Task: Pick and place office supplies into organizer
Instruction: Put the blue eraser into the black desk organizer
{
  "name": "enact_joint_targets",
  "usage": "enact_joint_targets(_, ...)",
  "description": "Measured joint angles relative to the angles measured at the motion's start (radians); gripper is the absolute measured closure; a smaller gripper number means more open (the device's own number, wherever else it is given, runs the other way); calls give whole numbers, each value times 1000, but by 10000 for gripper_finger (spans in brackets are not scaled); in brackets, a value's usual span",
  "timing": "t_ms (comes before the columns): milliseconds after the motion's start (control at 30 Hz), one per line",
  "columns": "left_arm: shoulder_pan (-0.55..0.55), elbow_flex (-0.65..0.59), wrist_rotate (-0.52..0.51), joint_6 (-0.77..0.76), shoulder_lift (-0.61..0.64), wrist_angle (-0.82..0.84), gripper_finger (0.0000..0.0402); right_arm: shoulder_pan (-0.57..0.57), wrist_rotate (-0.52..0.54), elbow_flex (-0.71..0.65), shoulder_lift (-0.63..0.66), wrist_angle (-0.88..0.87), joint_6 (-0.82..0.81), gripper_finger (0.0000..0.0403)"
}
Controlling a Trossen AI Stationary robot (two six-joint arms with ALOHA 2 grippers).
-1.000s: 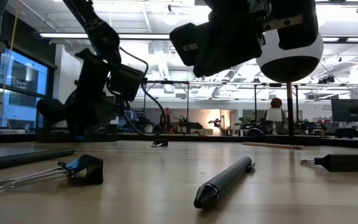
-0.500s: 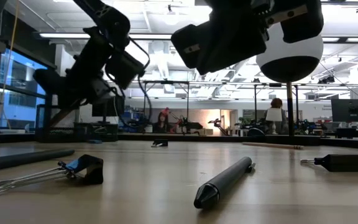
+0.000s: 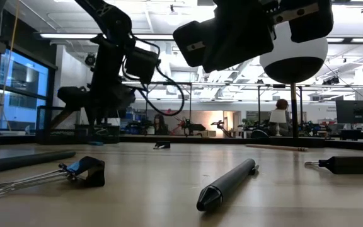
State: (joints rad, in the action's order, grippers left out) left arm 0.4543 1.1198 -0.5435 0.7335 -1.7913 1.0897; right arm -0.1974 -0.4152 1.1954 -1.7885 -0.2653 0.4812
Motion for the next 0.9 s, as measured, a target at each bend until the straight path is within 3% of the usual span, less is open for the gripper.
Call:
enact_joint_targets(233,33,0,34,52,-5,-70,179,0,-11,0,0,0,-1,352)
enact_joint_targets(367,38,0,76,104,-18,-97,148,0,-37,0,0,-3,-10,353)
enact_joint_targets(900,85,-1,124,105,-94,-97,248,-14,-59,0,0,-8,-29,356)
